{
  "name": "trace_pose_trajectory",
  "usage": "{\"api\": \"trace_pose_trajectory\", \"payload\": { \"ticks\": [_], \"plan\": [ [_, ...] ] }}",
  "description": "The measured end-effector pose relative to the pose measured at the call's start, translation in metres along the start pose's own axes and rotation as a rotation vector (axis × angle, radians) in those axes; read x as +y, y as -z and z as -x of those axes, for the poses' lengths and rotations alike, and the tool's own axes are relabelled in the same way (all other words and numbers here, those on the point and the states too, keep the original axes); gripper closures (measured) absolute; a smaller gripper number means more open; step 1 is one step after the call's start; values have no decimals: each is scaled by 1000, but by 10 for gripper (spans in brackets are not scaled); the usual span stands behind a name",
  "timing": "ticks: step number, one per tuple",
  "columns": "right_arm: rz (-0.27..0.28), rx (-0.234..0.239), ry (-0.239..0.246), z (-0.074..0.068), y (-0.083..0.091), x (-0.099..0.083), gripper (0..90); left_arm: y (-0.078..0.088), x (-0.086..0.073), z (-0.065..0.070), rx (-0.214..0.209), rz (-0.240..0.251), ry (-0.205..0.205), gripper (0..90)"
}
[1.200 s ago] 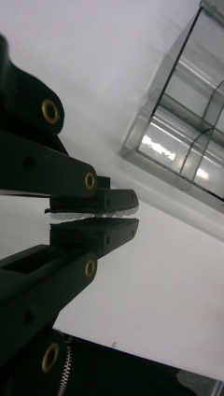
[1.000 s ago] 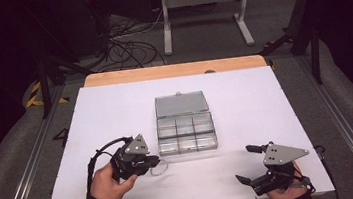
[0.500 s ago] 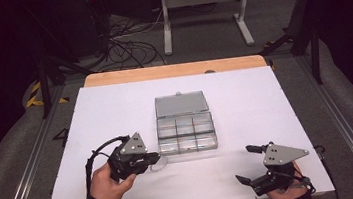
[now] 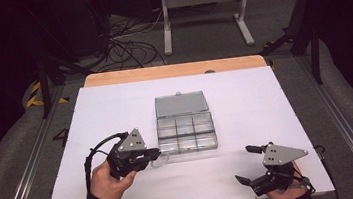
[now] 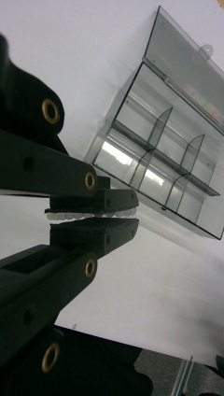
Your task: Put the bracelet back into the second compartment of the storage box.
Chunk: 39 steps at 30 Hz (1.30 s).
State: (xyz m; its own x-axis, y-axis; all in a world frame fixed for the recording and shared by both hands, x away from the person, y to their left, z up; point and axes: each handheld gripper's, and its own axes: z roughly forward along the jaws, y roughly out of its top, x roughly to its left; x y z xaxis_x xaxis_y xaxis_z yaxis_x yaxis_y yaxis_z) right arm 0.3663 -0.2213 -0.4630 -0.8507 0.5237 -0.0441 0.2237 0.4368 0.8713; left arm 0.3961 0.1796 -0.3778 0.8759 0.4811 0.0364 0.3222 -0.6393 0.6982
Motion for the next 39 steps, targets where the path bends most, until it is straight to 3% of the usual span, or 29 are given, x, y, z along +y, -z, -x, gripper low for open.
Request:
{"api": "trace_pose_trajectory", "payload": {
  "ticks": [19,39],
  "plan": [
    [0,-4,-5,0,0,0,57,-1,30,-9,5,48,5,848],
    [8,-8,-3,-1,2,0,60,-12,50,-20,10,79,27,848]
  ]
}}
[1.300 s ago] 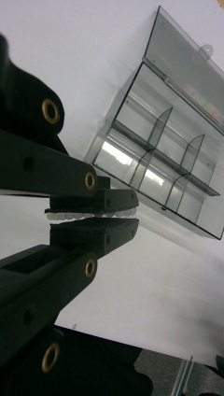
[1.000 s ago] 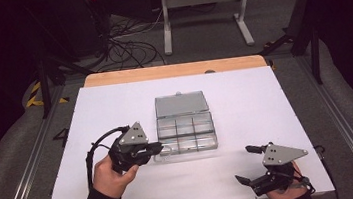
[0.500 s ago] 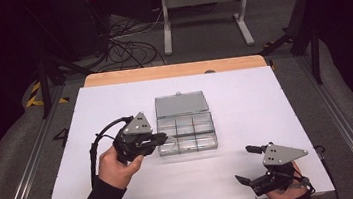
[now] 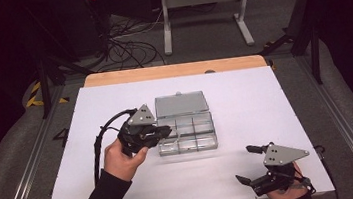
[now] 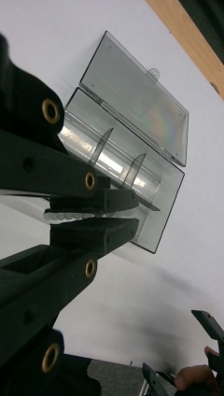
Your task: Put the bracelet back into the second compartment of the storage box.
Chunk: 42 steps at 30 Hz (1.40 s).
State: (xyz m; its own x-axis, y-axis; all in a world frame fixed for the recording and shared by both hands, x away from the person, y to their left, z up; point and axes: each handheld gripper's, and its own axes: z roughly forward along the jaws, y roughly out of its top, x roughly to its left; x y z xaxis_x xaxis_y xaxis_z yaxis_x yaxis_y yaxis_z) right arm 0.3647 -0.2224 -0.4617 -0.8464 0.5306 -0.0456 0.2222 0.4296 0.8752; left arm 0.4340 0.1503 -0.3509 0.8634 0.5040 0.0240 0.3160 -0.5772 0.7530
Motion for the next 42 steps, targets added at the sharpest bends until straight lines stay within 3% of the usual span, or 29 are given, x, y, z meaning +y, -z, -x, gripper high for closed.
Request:
{"api": "trace_pose_trajectory", "payload": {
  "ticks": [14,20,30,42],
  "plan": [
    [2,3,5,-1,1,0,60,-20,12,-14,20,42,35,847],
    [5,3,4,-1,2,0,60,-29,13,-23,-12,80,94,846],
    [7,8,9,-1,3,0,60,-52,13,-36,-20,105,136,845],
    [8,9,8,-1,4,0,60,-74,14,-40,-11,79,147,845]
  ]
}}
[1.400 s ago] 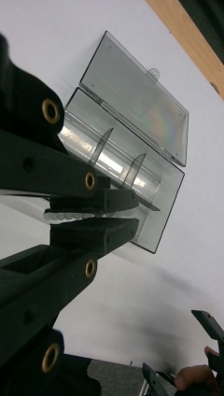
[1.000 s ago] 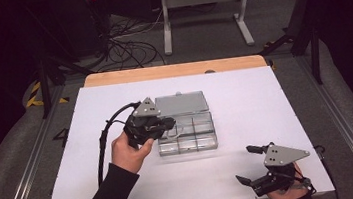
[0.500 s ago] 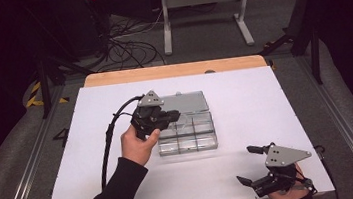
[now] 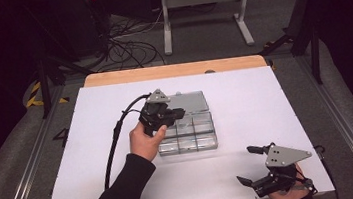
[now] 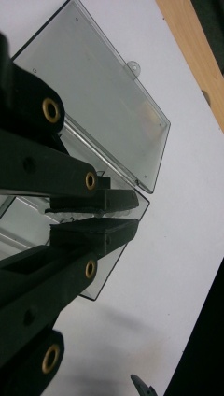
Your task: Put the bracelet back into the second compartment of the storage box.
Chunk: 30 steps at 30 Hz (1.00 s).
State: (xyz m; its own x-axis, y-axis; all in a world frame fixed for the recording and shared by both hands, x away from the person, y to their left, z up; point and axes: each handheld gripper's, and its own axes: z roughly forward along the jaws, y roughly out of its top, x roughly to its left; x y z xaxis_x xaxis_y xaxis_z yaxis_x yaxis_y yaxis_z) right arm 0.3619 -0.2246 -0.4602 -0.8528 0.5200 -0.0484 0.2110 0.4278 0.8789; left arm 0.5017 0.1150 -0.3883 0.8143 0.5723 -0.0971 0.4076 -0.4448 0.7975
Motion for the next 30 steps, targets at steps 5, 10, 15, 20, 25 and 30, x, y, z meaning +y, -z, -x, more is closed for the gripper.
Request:
{"api": "trace_pose_trajectory", "payload": {
  "ticks": [5,10,15,20,25,30],
  "plan": [
    [-1,2,-1,0,0,0,60,-9,-1,0,-1,-11,4,844],
    [0,3,-1,0,0,0,60,-17,-3,1,4,-28,0,845],
    [1,5,-3,1,0,-1,60,-23,-5,0,1,-48,7,844],
    [-1,6,-2,0,0,-1,60,-29,-6,2,3,-65,-2,844],
    [0,5,-2,1,0,-1,60,-34,-9,-1,-5,-77,17,843],
    [0,5,-5,1,0,-1,60,-38,-12,-3,-7,-83,25,842]
  ]
}}
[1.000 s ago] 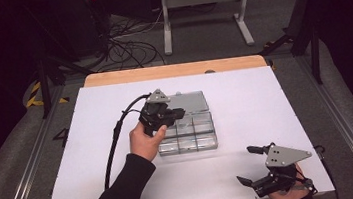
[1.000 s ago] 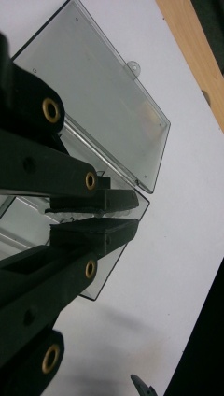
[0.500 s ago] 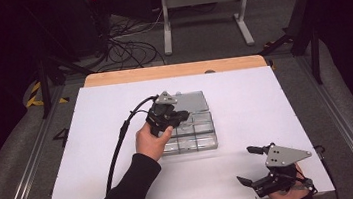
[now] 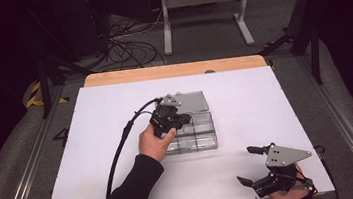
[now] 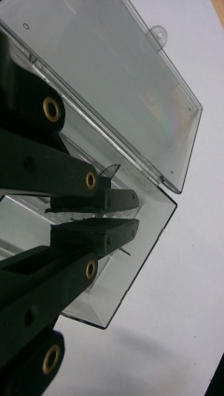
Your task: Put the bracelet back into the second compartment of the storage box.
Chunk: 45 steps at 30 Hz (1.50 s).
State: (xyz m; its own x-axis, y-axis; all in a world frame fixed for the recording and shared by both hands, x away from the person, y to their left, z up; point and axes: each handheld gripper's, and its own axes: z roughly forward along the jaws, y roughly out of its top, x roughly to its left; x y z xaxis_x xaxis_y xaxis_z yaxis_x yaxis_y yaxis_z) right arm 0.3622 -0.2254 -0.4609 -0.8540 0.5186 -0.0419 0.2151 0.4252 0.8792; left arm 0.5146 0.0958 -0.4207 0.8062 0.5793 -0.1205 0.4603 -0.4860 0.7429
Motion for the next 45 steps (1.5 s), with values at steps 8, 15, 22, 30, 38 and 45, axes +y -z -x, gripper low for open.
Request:
{"api": "trace_pose_trajectory", "payload": {
  "ticks": [8,15,22,30,38,45],
  "plan": [
    [1,2,2,0,0,0,60,-4,-3,-4,10,-12,14,837],
    [2,2,2,0,0,0,60,-7,-7,-11,30,3,30,518],
    [0,0,2,0,0,0,60,3,-6,-9,90,32,6,256],
    [-1,1,2,0,0,0,60,17,-2,1,94,70,-22,240],
    [-2,0,0,-1,0,0,60,39,1,14,105,119,-64,230],
    [-2,0,1,-1,-1,0,60,59,1,23,101,149,-67,232]
  ]
}}
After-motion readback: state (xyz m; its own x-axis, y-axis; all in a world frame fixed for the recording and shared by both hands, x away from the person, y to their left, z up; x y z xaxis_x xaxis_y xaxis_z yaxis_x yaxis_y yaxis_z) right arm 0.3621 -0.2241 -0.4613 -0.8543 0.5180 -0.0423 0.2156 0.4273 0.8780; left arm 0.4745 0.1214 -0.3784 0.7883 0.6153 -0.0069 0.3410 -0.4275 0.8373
